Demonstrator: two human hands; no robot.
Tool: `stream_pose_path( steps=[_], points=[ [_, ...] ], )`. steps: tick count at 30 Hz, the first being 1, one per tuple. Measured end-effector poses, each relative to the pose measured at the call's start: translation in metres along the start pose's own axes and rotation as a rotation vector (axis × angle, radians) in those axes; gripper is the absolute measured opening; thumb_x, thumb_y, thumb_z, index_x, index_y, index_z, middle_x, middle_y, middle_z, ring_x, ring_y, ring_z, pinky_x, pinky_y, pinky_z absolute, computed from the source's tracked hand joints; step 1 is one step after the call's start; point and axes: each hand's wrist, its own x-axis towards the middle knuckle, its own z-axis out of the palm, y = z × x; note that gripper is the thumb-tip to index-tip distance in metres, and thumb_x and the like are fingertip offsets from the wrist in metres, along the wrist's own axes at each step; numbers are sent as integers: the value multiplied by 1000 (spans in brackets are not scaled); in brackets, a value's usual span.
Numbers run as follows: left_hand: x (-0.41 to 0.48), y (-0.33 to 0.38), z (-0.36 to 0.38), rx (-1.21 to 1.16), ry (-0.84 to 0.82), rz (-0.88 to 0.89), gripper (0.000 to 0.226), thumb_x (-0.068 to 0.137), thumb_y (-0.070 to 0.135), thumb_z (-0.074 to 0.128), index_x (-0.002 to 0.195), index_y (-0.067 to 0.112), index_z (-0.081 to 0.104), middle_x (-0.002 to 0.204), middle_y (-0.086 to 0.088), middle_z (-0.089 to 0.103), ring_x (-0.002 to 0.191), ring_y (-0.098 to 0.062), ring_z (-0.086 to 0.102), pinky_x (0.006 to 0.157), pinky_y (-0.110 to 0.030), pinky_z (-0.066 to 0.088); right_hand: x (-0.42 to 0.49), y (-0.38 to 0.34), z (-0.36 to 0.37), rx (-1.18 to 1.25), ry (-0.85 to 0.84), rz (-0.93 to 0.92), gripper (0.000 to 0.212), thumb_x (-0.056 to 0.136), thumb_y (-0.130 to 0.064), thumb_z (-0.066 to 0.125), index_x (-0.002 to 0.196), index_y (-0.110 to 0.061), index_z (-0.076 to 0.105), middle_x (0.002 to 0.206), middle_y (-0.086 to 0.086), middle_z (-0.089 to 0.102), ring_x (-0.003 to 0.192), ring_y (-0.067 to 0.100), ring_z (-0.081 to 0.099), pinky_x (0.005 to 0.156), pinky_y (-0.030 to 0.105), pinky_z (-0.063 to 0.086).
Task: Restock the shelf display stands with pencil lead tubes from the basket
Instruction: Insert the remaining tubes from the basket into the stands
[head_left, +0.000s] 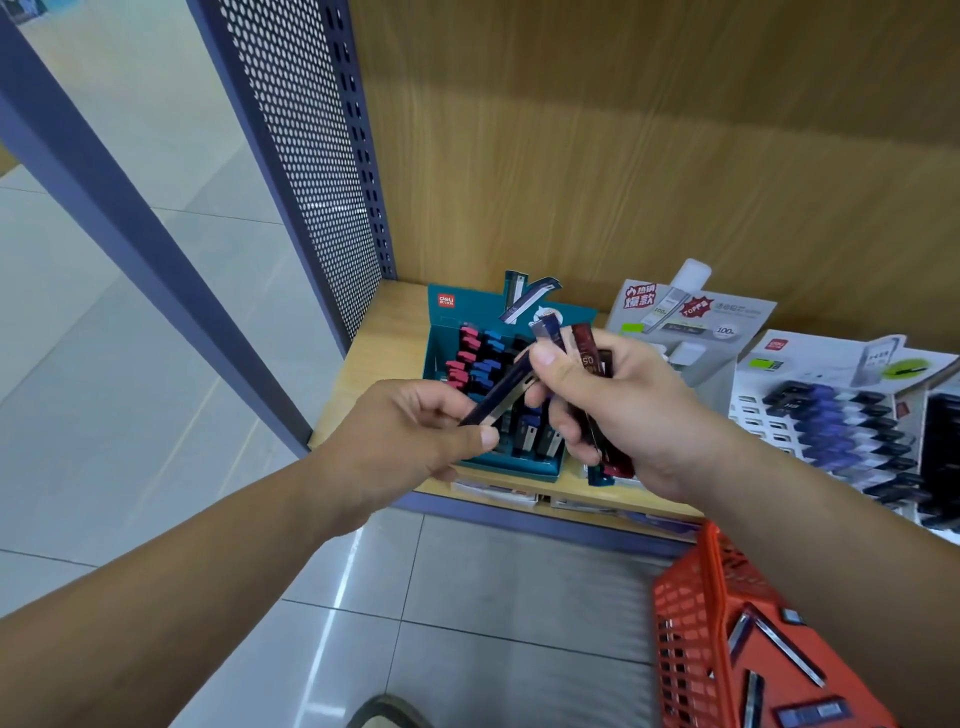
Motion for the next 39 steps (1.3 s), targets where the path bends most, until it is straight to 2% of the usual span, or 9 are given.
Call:
stream_pose_path(
  steps=[3,7,13,15,17,21,24,33,39],
  points=[
    [0,2,5,78,0,98,19,85,10,82,72,10,69,66,5,63,63,-8,56,61,-22,50,-4,-2,1,-15,-65,10,28,103,-26,61,90,-2,64,59,5,60,43,14,41,43,28,29],
    [1,1,5,114,3,124,21,85,9,82,70,10,67,62,10,59,60,-5,54,61,-20,50,-5,-1,-4,-21,-128,15,30,101,-29,63,84,-4,70,57,13,48,45,16,39,47,31,28],
    [2,-6,5,170,-17,129,22,83,10,84,69,10,67,62,9,57,59,-4,51,58,-17,46,-7,-7,-4,-125,-58,-21,13,96,-18,73,86,-10,71,70,7,70,48,14,43,44,25,31],
    [4,-8,0,213,-8,94,14,82,11,86,78,17,73,70,7,66,65,-4,59,62,-16,49,-2,-8,-4,-335,37,-95,11,93,-18,77,84,-13,74,71,5,70,47,5,46,45,16,34],
    [9,-16,-9,295,31,0,29,81,15,87,101,28,72,89,9,74,81,-7,69,65,-17,52,6,-5,-4,-543,94,-171,16,93,-21,77,78,-20,70,59,-7,61,47,3,47,47,14,35],
    [17,-37,-26,470,189,-173,20,90,13,75,107,24,72,101,6,73,94,-14,67,60,-15,48,23,10,3,-815,122,-201,16,94,-32,74,82,-33,64,66,-10,63,63,11,60,62,37,54],
    [18,-51,-21,488,149,-152,22,91,15,76,112,23,72,105,7,69,90,-7,64,56,-8,46,29,22,11,-831,122,-173,11,94,-35,74,85,-33,67,70,-8,66,68,17,63,67,43,58],
    [26,-63,-10,471,45,-113,47,91,17,76,135,23,62,121,4,68,99,-14,62,73,-14,43,32,43,31,-893,180,-196,6,92,-39,74,96,-35,74,78,-12,69,78,19,66,71,42,59],
    [26,-62,-11,427,24,-123,47,93,17,75,137,23,59,126,3,65,95,-12,57,59,-3,41,29,47,35,-877,178,-205,5,91,-39,75,92,-35,73,74,-13,68,74,17,65,68,41,58]
  ],
)
